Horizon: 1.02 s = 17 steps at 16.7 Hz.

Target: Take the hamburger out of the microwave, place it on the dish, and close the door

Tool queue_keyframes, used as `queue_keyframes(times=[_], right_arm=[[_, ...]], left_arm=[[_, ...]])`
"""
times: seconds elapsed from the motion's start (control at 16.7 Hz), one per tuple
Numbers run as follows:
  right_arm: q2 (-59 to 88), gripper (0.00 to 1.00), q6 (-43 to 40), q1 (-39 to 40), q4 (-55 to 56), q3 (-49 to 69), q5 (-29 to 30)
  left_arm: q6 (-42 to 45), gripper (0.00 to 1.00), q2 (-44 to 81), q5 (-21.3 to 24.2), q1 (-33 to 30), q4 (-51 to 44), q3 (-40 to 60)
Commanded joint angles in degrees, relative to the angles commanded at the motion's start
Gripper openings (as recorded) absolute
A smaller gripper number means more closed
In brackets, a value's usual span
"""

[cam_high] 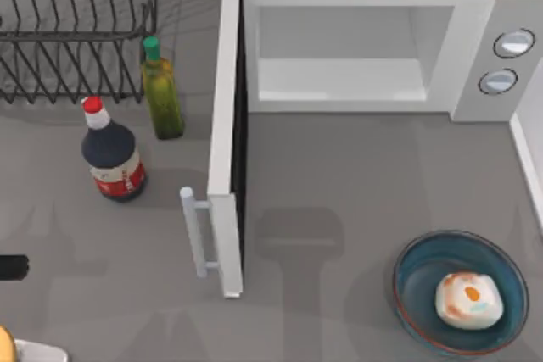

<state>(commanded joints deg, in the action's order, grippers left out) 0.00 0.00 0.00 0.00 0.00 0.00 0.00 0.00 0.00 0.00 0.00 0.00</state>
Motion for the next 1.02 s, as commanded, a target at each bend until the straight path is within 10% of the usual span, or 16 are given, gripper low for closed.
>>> queue_keyframes(times=[0.66,1.02], right_arm=[[0.0,1.0,0.0,0.0,0.0,0.0,0.0],[0.0,1.0,0.0,0.0,0.0,0.0,0.0]], left_arm=[[0.0,0.0,0.09,-0.18,-0.18,0.07,0.03],[0.08,0.0,4.5,-12.43,-12.44,3.3,1.23]])
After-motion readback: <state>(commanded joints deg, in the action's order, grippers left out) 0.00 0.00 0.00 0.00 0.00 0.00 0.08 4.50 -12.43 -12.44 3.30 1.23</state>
